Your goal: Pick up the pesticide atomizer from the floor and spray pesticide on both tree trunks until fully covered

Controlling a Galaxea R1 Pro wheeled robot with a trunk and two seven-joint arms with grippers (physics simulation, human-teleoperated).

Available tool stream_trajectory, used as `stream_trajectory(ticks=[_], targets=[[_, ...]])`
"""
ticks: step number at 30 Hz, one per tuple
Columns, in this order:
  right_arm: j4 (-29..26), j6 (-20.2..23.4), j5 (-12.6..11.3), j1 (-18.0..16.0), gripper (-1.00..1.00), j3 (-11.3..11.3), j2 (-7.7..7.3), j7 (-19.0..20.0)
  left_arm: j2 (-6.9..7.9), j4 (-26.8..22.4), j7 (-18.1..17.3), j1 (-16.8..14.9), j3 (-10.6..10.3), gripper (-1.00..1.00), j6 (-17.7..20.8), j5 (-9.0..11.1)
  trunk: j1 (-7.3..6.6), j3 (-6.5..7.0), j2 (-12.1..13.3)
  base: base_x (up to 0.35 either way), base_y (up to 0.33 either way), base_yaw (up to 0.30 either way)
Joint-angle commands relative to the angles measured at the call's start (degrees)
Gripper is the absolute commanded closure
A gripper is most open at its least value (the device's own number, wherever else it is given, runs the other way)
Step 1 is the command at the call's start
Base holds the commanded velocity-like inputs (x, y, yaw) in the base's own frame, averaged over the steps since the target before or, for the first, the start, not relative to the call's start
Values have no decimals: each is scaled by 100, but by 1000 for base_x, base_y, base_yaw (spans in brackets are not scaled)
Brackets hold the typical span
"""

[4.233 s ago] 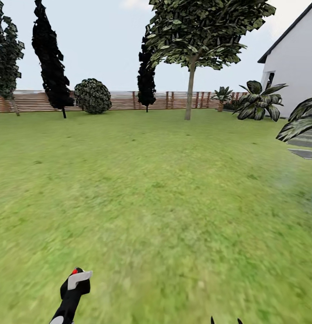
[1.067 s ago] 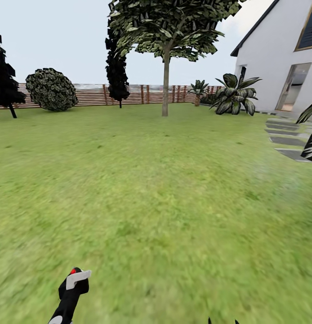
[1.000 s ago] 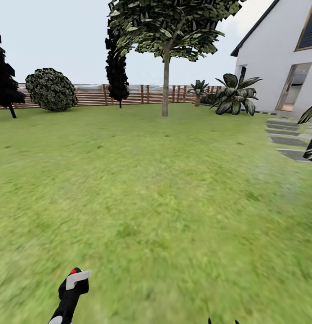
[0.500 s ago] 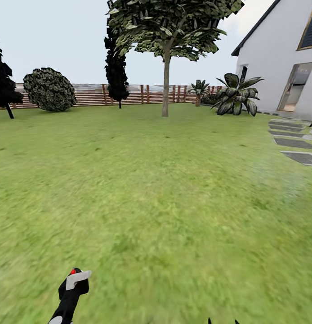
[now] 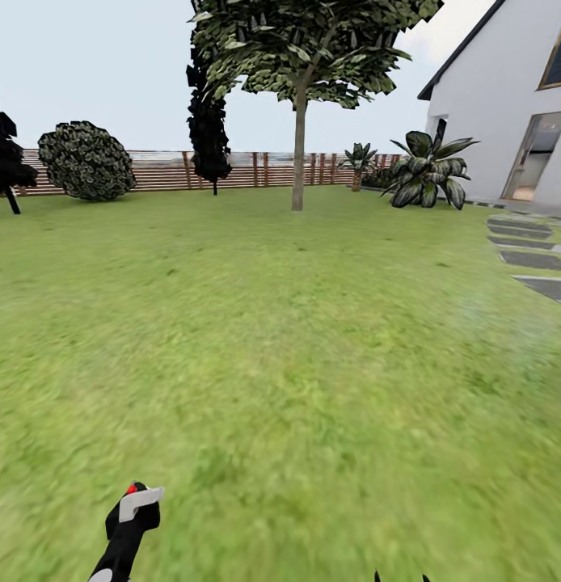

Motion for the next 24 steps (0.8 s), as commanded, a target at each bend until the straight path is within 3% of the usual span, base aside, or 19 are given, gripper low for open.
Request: stream_trajectory(ticks=[1, 24], targets=[[3, -14, 29, -3, -100, -35, 1, -1, 0, 6, -3, -3, -5, 100, -17, 28, 2, -5, -2, 338, 0, 0], [3, -14, 29, -3, -100, -35, 1, -1, -10, 20, -8, -3, -5, 100, -17, 27, 2, -5, -2, 338, 0, 0]])
